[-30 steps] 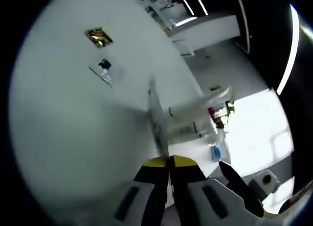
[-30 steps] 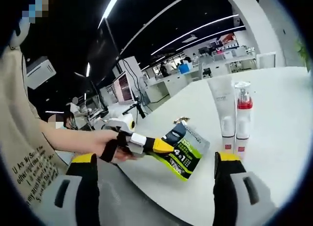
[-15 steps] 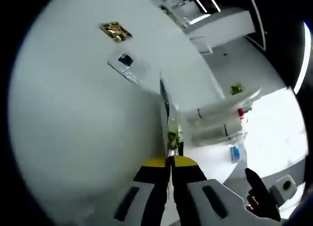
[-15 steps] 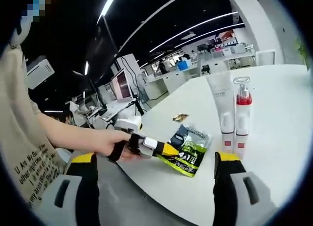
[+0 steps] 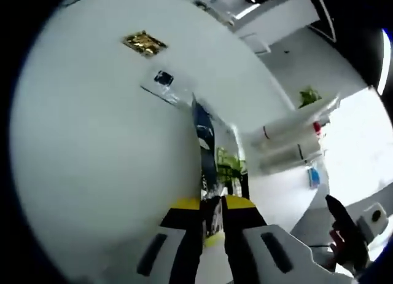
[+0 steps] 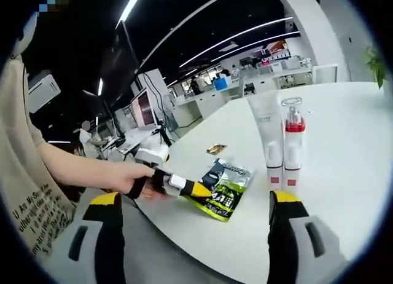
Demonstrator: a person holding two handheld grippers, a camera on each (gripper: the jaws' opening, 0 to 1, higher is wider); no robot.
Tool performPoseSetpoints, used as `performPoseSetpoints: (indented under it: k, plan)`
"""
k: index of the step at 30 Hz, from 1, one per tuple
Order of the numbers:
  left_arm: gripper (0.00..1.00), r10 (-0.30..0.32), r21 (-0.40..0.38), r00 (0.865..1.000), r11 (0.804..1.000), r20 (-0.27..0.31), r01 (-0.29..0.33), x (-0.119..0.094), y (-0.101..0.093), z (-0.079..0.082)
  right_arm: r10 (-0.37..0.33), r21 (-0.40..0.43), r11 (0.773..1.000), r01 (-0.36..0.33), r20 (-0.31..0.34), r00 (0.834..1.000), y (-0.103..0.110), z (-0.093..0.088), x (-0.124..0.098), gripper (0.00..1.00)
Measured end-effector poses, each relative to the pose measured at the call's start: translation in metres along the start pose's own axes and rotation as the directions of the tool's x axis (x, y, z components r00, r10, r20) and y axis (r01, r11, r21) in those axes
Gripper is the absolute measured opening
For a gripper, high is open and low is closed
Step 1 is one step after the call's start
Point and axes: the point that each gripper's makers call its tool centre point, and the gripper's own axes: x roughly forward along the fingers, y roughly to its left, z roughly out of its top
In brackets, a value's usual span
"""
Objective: Arrange the skincare products in the storage area until every visible bottle or jar stands upright without overlapping.
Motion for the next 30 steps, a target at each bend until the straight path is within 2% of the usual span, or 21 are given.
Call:
performPoseSetpoints:
  k: [3, 6, 8, 9, 10, 11, 12, 13, 14, 15, 16, 17, 18, 20, 24, 27, 30]
  plan:
    - [0.13, 0.061, 0.115, 0.998, 0.992, -0.018, -0.059, -0.005, 0.008, 0.003, -0.021, 0.009, 1.0, 0.021, 0.012, 1.0, -0.005, 0.001, -0.002, 0.99]
    - [0.18, 0.087, 0.228, 0.995, 0.971, -0.052, -0.073, -0.009, 0.009, 0.002, -0.031, 0.017, 0.999, 0.031, 0.013, 0.999, -0.008, 0.001, -0.002, 0.99]
    - [0.22, 0.144, 0.349, 0.987, 0.93, -0.065, -0.112, -0.013, 0.014, 0.004, -0.035, 0.019, 0.999, 0.035, 0.023, 0.999, -0.009, 0.003, -0.003, 0.99]
    - [0.24, 0.176, 0.44, 0.982, 0.889, -0.065, -0.13, -0.014, 0.016, 0.007, -0.037, 0.021, 0.999, 0.036, 0.025, 0.999, -0.009, 0.003, -0.004, 0.99]
    - [0.25, 0.185, 0.469, 0.981, 0.873, -0.064, -0.134, -0.014, 0.016, 0.008, -0.04, 0.023, 0.999, 0.039, 0.027, 0.999, -0.01, 0.003, -0.004, 0.99]
    - [0.26, 0.203, 0.554, 0.978, 0.821, -0.055, -0.139, -0.014, 0.014, 0.013, -0.044, 0.023, 0.999, 0.043, 0.03, 0.999, -0.01, 0.004, -0.004, 0.99]
    - [0.3, 0.206, 0.609, 0.977, 0.781, -0.045, -0.137, -0.013, 0.011, 0.015, -0.049, 0.028, 0.998, 0.048, 0.035, 0.998, -0.011, 0.005, -0.005, 0.99]
    - [0.34, 0.21, 0.678, 0.977, 0.722, -0.029, -0.135, -0.011, 0.008, 0.019, -0.051, 0.03, 0.998, 0.05, 0.04, 0.998, -0.012, 0.006, -0.005, 0.99]
    - [0.39, 0.202, 0.769, 0.979, 0.627, -0.006, -0.124, -0.007, 0.001, 0.024, -0.059, 0.033, 0.998, 0.058, 0.047, 0.997, -0.013, 0.008, -0.006, 0.99]
    - [0.46, 0.197, 0.812, 0.98, 0.572, 0.002, -0.117, -0.004, -0.004, 0.026, -0.067, 0.037, 0.997, 0.065, 0.052, 0.996, -0.015, 0.01, -0.007, 0.99]
    - [0.5, 0.181, 0.857, 0.983, 0.507, -0.007, -0.087, 0.001, -0.012, 0.024, -0.074, 0.042, 0.997, 0.072, 0.058, 0.996, -0.017, 0.012, -0.007, 0.99]
    - [0.53, 0.169, 0.872, 0.986, 0.484, -0.017, -0.067, 0.005, -0.016, 0.022, -0.083, 0.053, 0.995, 0.08, 0.065, 0.994, -0.02, 0.014, -0.008, 0.99]
    - [0.57, 0.159, 0.878, 0.986, 0.477, -0.045, -0.037, 0.01, -0.019, 0.017, -0.093, 0.061, 0.994, 0.089, 0.063, 0.994, -0.022, 0.014, -0.009, 0.99]
    - [0.61, 0.168, 0.877, 0.984, 0.48, -0.057, -0.031, 0.016, -0.019, 0.016, -0.116, 0.053, 0.992, 0.112, 0.06, 0.991, -0.029, 0.015, -0.011, 0.99]
    - [0.64, 0.174, 0.875, 0.981, 0.484, -0.081, -0.014, 0.025, -0.017, 0.019, -0.139, 0.036, 0.99, 0.137, 0.052, 0.989, -0.038, 0.016, -0.015, 0.99]
    - [0.65, 0.174, 0.882, 0.98, 0.472, -0.097, 0.003, 0.031, -0.016, 0.023, -0.16, 0.03, 0.987, 0.159, 0.047, 0.986, -0.045, 0.016, -0.018, 0.99]
    - [0.68, 0.167, 0.878, 0.979, 0.478, -0.114, 0.021, 0.034, -0.017, 0.024, -0.191, 0.019, 0.981, 0.191, 0.038, 0.981, -0.053, 0.014, -0.023, 0.99]
